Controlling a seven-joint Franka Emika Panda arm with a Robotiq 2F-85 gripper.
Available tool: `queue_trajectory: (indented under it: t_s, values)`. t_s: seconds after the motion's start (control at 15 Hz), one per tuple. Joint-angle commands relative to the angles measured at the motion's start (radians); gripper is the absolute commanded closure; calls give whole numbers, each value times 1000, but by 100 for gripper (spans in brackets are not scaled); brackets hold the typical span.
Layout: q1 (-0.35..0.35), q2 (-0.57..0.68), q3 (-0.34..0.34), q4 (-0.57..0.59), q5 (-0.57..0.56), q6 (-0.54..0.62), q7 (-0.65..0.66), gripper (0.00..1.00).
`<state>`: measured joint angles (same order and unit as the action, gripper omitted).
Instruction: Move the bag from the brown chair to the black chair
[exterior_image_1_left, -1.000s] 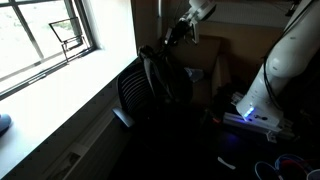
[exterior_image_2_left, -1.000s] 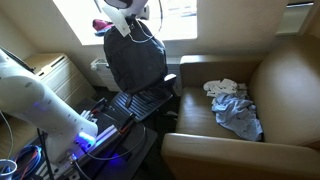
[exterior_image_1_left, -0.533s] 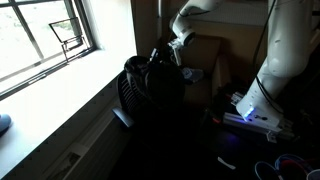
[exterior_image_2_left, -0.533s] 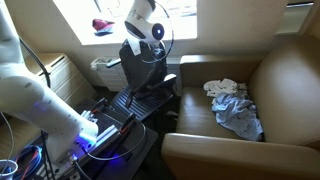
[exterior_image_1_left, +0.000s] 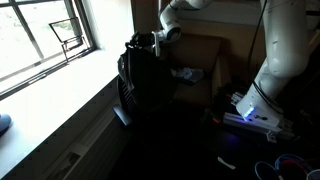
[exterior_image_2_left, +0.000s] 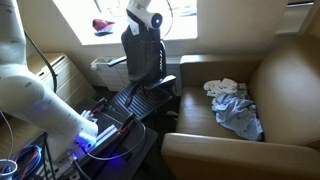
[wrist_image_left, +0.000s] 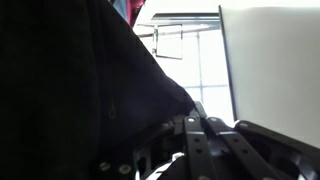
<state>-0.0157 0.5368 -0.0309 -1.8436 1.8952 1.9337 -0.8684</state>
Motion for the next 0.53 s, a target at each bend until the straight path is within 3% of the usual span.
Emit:
queue_trajectory:
  t_s: [0.0,0.07,0.13,0.33,0.47]
  values:
    - [-8,1,-8,68,54,-5,46,72]
    - [5,-8,-10,29,25,-6,23,71]
    - [4,-7,-12,37,25,-6,26,91]
    - [6,-5,-12,36,24,-6,26,72]
    - [6,-4,-12,36,24,-6,26,71]
